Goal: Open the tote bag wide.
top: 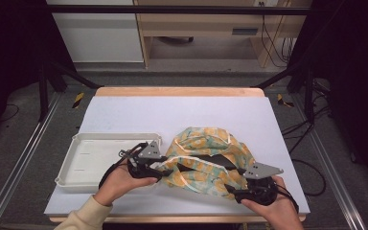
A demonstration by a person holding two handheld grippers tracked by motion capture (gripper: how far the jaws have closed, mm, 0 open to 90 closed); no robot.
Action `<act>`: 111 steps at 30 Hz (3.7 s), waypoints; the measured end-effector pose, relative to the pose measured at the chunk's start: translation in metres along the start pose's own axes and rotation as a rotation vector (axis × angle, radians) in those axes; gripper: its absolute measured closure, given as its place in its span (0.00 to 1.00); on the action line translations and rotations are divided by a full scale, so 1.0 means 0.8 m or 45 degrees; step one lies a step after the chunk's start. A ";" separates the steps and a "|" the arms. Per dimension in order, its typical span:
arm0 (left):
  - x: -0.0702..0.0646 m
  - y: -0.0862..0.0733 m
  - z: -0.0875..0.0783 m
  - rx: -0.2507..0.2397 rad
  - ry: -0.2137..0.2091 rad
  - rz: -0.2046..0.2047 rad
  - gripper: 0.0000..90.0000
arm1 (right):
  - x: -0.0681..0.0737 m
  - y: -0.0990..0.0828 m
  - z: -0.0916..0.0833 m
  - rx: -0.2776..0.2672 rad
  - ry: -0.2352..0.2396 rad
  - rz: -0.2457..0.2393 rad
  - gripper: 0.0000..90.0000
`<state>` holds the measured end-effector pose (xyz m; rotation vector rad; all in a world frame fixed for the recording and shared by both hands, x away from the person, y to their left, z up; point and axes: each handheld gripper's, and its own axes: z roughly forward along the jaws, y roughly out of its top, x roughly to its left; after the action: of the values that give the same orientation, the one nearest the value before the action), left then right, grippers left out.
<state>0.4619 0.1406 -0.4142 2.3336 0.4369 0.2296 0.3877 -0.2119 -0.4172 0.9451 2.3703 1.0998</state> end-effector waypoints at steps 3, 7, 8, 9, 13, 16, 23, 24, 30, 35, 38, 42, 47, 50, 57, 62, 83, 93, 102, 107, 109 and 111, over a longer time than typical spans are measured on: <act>-0.006 -0.003 -0.001 0.019 -0.002 0.016 0.66 | 0.002 0.028 0.010 -0.016 0.014 -0.044 0.32; -0.012 -0.006 -0.001 0.042 0.011 0.037 0.77 | 0.005 0.049 0.028 -0.003 0.035 -0.085 0.31; -0.013 -0.007 -0.001 0.047 0.001 0.044 0.77 | 0.004 0.055 0.035 0.008 0.041 -0.090 0.32; -0.013 -0.007 -0.001 0.054 0.003 0.053 0.81 | 0.002 0.060 0.045 0.026 0.056 -0.088 0.32; -0.014 -0.010 -0.003 0.071 -0.029 0.069 0.94 | -0.005 0.067 0.070 0.077 0.080 -0.093 0.36; -0.014 -0.011 -0.004 0.079 -0.059 0.077 1.00 | -0.006 0.069 0.081 0.089 0.091 -0.094 0.40; -0.016 -0.008 -0.024 0.040 -0.075 0.094 1.00 | 0.006 0.083 0.086 0.053 0.129 -0.144 0.38; -0.017 -0.008 -0.026 0.024 -0.072 0.086 1.00 | 0.008 0.086 0.087 0.053 0.135 -0.153 0.38; -0.017 -0.007 -0.030 0.027 -0.068 0.109 1.00 | 0.026 0.104 0.094 0.018 0.223 -0.196 0.33; -0.018 -0.005 -0.033 0.018 -0.067 0.130 1.00 | 0.040 0.116 0.105 0.027 0.293 -0.230 0.27; -0.017 -0.004 -0.037 0.000 -0.054 0.125 1.00 | 0.051 0.118 0.112 0.039 0.346 -0.238 0.25; -0.015 -0.002 -0.043 -0.044 -0.032 0.110 1.00 | 0.066 0.115 0.122 0.054 0.406 -0.256 0.29; -0.016 0.000 -0.048 -0.082 -0.033 0.092 1.00 | 0.085 0.110 0.129 0.081 0.411 -0.295 0.58; -0.014 0.000 -0.050 -0.108 -0.057 0.079 1.00 | 0.091 0.106 0.124 0.045 0.409 -0.296 0.82; 0.001 0.012 -0.058 -0.223 0.044 -0.007 0.78 | 0.100 0.081 0.110 0.017 0.348 -0.294 0.96; 0.018 0.044 -0.005 -0.107 0.102 0.010 0.50 | 0.104 0.065 0.110 -0.002 0.308 -0.296 0.97; 0.063 0.094 0.041 -0.079 0.260 -0.099 1.00 | 0.128 0.068 0.141 0.003 0.288 -0.393 1.00; 0.056 0.086 0.027 -0.111 0.262 -0.081 1.00 | 0.122 0.059 0.097 -0.010 0.158 -0.261 0.44; 0.049 0.081 0.021 -0.097 0.245 -0.062 1.00 | 0.070 0.047 0.029 -0.119 0.018 -0.111 0.41; 0.044 0.082 0.015 -0.118 0.225 -0.050 1.00 | 0.027 0.055 0.032 -0.105 -0.058 -0.043 0.39; 0.042 0.084 0.011 -0.125 0.226 -0.040 1.00 | 0.009 0.060 0.052 -0.058 -0.020 -0.034 0.36; 0.041 0.084 0.007 -0.137 0.226 -0.039 1.00 | 0.003 0.063 0.066 -0.021 0.027 -0.035 0.39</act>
<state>0.5105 0.1045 -0.3695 2.2081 0.5336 0.4374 0.4370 -0.1580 -0.4119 0.8967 2.3802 1.1223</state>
